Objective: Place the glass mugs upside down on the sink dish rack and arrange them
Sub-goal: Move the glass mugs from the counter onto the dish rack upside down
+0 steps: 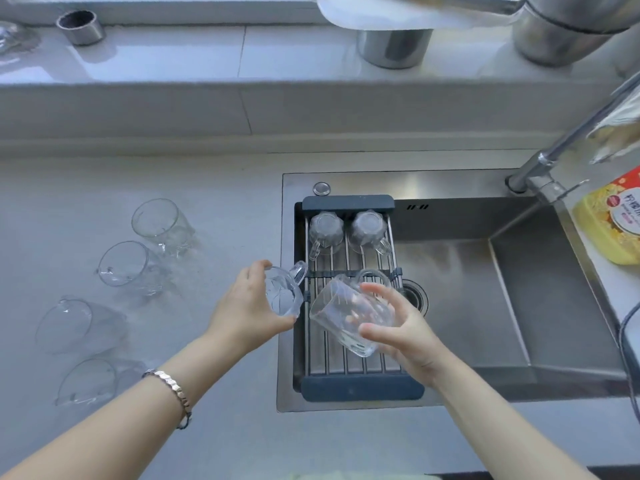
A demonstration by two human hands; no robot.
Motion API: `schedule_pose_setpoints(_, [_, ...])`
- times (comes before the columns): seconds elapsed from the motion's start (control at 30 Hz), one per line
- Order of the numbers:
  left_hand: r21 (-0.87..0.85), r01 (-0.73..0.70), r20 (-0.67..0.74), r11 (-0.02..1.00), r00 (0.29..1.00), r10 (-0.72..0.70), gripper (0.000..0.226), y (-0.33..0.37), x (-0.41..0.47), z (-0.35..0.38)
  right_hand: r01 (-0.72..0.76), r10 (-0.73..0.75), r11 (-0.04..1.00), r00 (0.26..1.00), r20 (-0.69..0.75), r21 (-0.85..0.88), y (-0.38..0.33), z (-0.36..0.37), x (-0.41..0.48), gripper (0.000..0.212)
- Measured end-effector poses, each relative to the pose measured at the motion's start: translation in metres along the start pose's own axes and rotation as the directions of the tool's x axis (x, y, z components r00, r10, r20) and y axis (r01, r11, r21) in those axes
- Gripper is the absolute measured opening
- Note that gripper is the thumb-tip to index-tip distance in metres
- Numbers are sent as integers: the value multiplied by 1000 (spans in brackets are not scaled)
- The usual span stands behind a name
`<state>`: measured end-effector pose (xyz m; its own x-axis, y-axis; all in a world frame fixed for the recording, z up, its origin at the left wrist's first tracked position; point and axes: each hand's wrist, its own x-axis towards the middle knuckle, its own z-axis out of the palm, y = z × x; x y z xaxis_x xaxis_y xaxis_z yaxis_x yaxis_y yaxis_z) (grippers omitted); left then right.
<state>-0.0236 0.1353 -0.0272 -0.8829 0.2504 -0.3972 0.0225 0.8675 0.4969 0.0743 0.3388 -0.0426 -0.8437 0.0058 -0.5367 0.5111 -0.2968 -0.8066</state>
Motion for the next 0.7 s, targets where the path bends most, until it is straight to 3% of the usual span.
schedule_pose_setpoints(0.1, [31, 17, -11, 999, 1000, -17, 81, -6, 3, -5, -30, -21, 885, 994, -105, -466, -16, 1, 10, 48])
schedule_pose_setpoints(0.17, [42, 36, -21, 998, 999, -36, 82, -11, 5, -8, -90, -30, 755, 985, -172, -650, -20, -4, 26, 46])
schedule_pose_setpoints(0.33, [48, 90, -33, 995, 996, -89, 82, -23, 8, -16, -264, 3, 444, 956, -293, -856, -6, -14, 87, 50])
schedule_pose_setpoints(0.5, [8, 111, -37, 994, 993, -111, 83, -35, 7, -20, -215, 19, 215, 976, -216, -953, 7, 11, 136, 67])
schedule_pose_setpoints(0.6, [4, 120, -30, 993, 992, -120, 83, -42, 7, -21, -165, -47, 210, 983, -179, -964, 13, 28, 143, 68])
schedule_pose_setpoints(0.7, [6, 116, -16, 993, 993, -116, 84, -44, 7, -20, -126, -127, 417, 973, -195, -900, 19, 29, 134, 79])
